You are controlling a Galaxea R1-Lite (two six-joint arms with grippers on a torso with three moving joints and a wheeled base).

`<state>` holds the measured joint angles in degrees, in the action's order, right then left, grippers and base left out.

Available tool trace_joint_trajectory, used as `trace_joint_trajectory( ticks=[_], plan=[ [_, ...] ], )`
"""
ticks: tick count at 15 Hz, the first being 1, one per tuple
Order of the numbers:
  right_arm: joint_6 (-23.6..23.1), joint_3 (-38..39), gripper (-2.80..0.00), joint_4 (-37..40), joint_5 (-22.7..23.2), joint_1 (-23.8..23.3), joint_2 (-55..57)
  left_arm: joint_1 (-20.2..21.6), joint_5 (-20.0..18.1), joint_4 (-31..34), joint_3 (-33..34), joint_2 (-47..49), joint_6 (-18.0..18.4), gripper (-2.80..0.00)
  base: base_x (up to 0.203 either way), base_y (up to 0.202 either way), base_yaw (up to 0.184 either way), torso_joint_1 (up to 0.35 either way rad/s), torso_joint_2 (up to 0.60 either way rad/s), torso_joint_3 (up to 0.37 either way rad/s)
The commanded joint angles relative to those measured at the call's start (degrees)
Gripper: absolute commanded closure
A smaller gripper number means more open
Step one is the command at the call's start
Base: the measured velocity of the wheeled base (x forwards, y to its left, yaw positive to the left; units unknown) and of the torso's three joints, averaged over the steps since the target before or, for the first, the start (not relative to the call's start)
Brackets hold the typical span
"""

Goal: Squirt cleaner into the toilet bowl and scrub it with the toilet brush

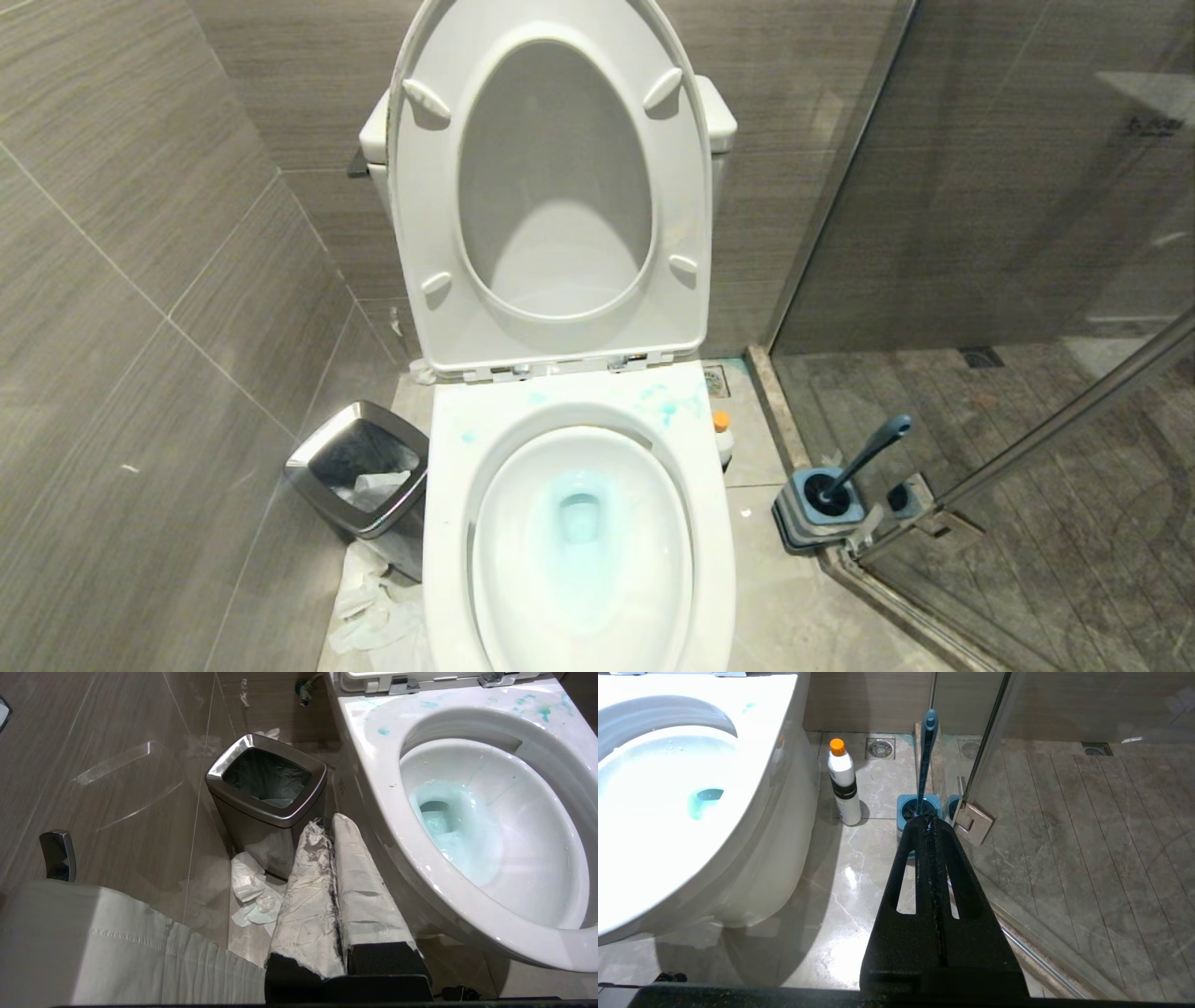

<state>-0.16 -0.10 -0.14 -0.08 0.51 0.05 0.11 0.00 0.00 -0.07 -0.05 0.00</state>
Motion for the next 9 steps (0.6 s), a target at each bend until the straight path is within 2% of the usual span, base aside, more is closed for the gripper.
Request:
trace_joint_trajectory(
  ticks=[1,9],
  plan=[
    [0.0,0.0,0.0,0.0,0.0,0.0,0.1,0.1,0.0,0.0,0.0,0.0,0.0,0.0,0.0,0.0,0.0,0.0,0.0,0.0],
    [0.2,0.0,0.0,0.0,0.0,0.0,0.1,0.1,0.0,0.0,0.0,0.0,0.0,0.0,0.0,0.0,0.0,0.0,0.0,0.0]
  ],
)
